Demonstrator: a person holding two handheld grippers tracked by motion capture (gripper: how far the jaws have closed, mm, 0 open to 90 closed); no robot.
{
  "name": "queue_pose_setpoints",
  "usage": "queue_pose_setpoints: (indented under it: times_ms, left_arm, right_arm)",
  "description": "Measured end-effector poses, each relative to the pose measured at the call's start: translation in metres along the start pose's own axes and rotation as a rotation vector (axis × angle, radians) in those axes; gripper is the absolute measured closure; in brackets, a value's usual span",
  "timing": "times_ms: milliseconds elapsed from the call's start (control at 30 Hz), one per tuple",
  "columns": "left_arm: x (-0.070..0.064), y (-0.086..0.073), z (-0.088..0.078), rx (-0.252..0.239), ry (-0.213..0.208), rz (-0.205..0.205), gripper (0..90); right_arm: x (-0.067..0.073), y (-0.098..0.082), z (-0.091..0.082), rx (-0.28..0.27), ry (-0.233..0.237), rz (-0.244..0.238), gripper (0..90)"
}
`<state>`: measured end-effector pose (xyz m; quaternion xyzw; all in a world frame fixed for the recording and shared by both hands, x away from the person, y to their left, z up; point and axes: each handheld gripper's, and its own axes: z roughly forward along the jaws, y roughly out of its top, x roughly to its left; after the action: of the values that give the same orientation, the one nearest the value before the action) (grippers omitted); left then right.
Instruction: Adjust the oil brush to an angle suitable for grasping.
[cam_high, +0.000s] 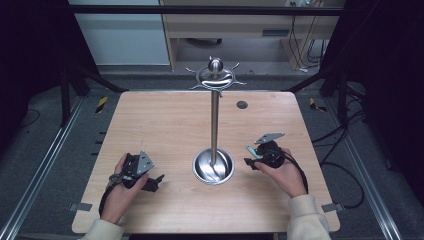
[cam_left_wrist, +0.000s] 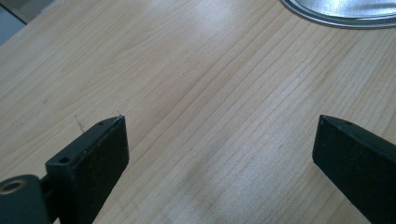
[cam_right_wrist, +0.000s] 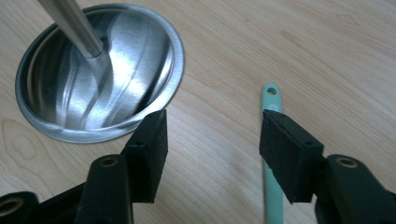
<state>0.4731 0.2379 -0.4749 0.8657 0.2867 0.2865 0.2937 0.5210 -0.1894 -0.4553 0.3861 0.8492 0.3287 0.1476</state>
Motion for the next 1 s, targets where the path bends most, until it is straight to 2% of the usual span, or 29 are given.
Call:
queue_pose_setpoints:
  times_ms: [33, 200, 300, 433, 533, 600, 633, 767, 1000]
  left_arm:
    - [0.000, 0.000, 0.000, -0.002, 0.000, -0.001, 3.3]
    - [-0.001, 0.001, 0.000, 0.002, -0.001, 0.005, 3.3]
    - [-0.001, 0.001, 0.000, 0.001, -0.001, 0.005, 3.3]
    - [-0.001, 0.001, 0.000, 0.001, 0.000, 0.005, 3.3]
    - [-0.002, 0.001, 0.001, 0.003, 0.001, 0.007, 3.3]
    - [-0.002, 0.001, 0.001, 0.003, 0.000, 0.008, 3.3]
    - [-0.002, 0.001, 0.001, 0.004, -0.001, 0.009, 3.3]
    - [-0.002, 0.001, 0.001, 0.004, -0.001, 0.008, 3.3]
    - [-0.003, 0.001, 0.001, 0.005, -0.002, 0.009, 3.3]
  right_arm:
    - [0.001, 0.000, 0.001, 0.003, 0.000, -0.018, 45.6]
    - [0.007, 0.000, 0.004, 0.026, 0.014, -0.051, 51.8]
    - [0.010, 0.000, 0.007, 0.037, 0.018, -0.058, 55.7]
    - [0.011, -0.001, 0.012, 0.061, -0.013, -0.078, 66.0]
    - [0.008, -0.001, 0.013, 0.068, -0.049, -0.058, 76.5]
    - [0.007, -0.001, 0.013, 0.074, -0.064, -0.043, 78.9]
    - [0.005, -0.002, 0.014, 0.078, -0.099, -0.029, 84.0]
    - [0.002, -0.003, 0.014, 0.080, -0.129, 0.000, 87.8]
    - [-0.004, -0.007, 0.016, 0.092, -0.163, 0.017, 89.4]
